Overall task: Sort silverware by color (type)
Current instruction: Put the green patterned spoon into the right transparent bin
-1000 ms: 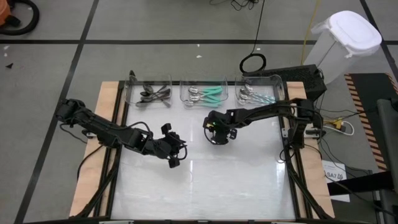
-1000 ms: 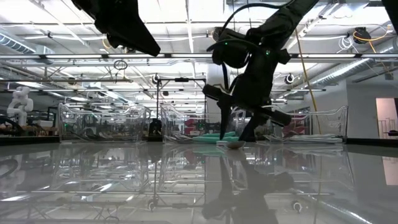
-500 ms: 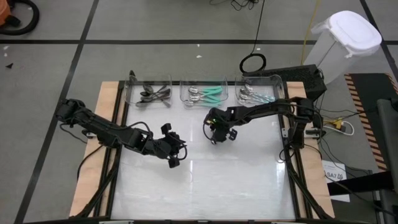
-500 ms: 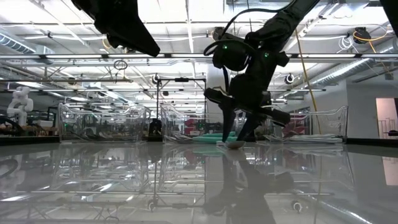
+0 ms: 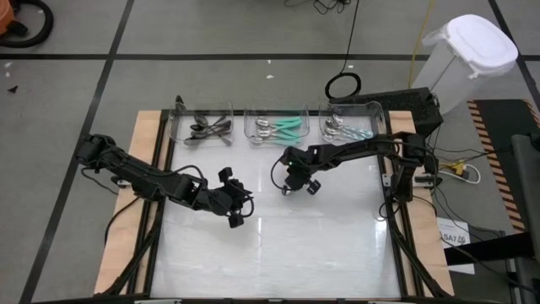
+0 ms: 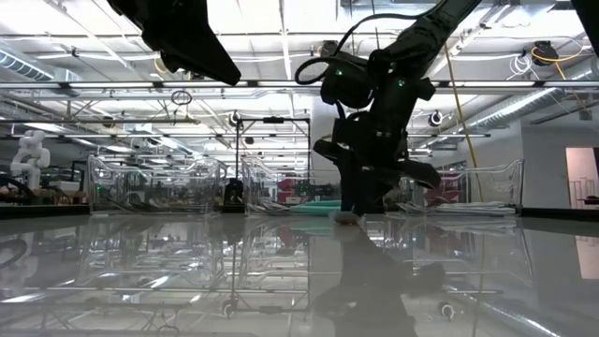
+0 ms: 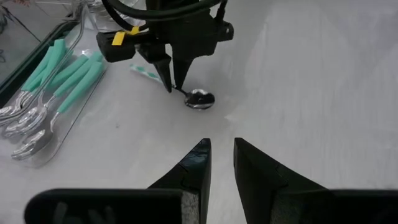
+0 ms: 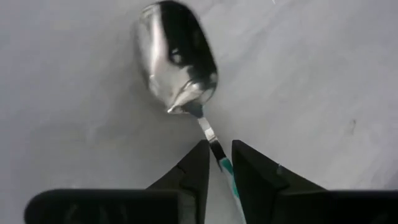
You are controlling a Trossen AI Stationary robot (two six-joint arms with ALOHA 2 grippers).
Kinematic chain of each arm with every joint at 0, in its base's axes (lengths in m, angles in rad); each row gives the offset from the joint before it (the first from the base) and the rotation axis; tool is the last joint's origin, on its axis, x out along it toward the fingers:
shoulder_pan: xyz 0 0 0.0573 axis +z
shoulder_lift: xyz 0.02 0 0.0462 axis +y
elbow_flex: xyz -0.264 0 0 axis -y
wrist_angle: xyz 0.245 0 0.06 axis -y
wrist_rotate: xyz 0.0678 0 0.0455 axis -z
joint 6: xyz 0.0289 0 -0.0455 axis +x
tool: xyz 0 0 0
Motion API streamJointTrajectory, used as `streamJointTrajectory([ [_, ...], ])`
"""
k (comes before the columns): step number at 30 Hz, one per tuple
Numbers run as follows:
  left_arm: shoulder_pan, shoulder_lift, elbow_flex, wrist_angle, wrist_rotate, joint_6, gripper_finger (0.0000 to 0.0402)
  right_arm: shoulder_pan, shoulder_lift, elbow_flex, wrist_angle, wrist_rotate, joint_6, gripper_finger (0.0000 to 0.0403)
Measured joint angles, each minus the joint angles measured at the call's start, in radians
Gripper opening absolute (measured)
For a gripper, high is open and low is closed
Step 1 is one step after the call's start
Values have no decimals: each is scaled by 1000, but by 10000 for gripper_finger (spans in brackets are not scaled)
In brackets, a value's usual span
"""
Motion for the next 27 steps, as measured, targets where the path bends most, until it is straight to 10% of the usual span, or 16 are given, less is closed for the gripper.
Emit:
streamJointTrajectory([
  [27,0,0,0,0,0,1,72,106,-6,81,-172,80,643,33],
])
